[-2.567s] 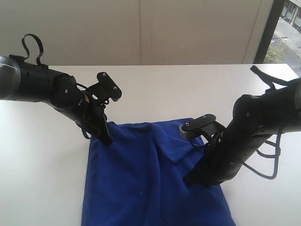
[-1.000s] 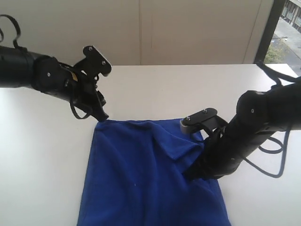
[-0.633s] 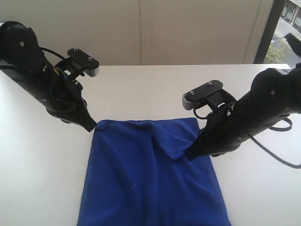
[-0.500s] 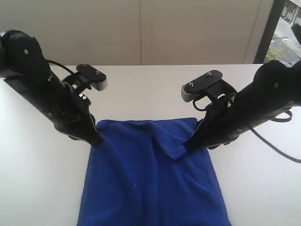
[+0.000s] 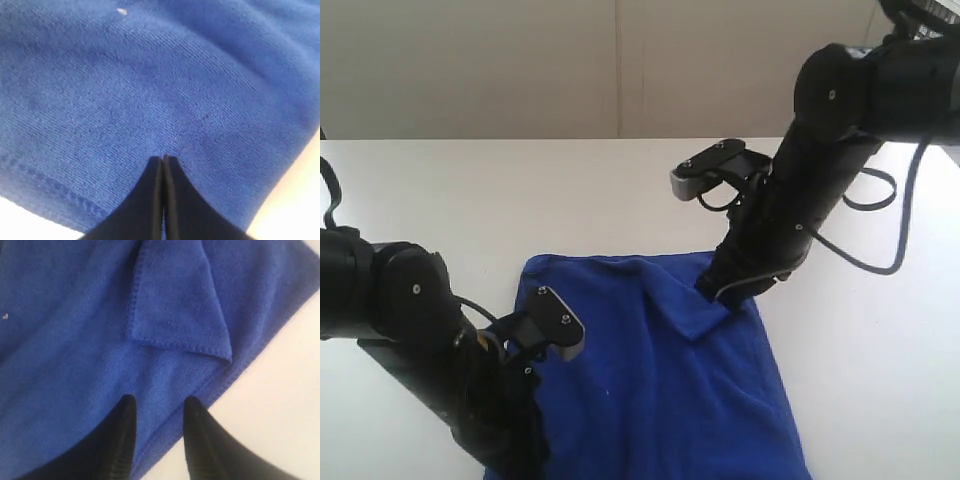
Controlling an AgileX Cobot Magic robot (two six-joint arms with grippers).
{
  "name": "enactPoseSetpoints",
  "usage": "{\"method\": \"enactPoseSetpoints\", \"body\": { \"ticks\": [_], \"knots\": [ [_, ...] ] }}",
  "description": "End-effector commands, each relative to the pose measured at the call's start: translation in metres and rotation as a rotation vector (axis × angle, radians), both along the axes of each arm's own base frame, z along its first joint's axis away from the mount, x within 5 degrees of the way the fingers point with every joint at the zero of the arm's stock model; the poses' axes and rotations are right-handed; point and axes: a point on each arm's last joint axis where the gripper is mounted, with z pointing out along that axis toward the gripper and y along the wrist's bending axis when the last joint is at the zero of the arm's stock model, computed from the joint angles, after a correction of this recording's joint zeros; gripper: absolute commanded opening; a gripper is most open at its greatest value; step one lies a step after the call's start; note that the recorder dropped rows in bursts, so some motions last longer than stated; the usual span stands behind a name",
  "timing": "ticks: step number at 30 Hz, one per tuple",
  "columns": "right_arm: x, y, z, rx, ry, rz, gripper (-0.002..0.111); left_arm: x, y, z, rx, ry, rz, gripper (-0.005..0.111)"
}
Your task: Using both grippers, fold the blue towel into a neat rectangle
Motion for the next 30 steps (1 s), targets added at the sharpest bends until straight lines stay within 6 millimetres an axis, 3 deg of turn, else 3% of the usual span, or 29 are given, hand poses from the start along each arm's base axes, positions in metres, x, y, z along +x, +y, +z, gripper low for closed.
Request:
{"method": "enactPoseSetpoints", "body": {
  "ticks": [1, 5, 8, 17, 22, 30],
  "knots": [
    [0.002, 0.012, -0.013, -0.028, 0.007, 0.113, 0.033, -0.009, 0.005, -0.005, 0.015, 0.043, 0.011, 0.0],
    [0.006, 0.035, -0.025, -0.052, -0.083, 0.267, 0.044, -0.016, 0.011, -0.012, 0.039, 0.069, 0.011, 0.0],
    [0.009, 0.045, -0.035, -0.106, -0.129, 0.355, 0.044, -0.018, 0.012, -0.014, 0.046, 0.079, 0.01, 0.0],
    [0.013, 0.053, -0.062, -0.185, -0.116, 0.436, 0.044, -0.018, 0.012, -0.014, 0.045, 0.077, 0.01, 0.0],
    [0.017, 0.055, -0.066, -0.173, -0.149, 0.419, 0.044, -0.017, 0.012, -0.014, 0.044, 0.072, 0.012, 0.0],
    [0.018, 0.055, -0.066, -0.187, -0.172, 0.43, 0.029, -0.017, 0.012, -0.014, 0.044, 0.072, 0.012, 0.0]
  ]
}}
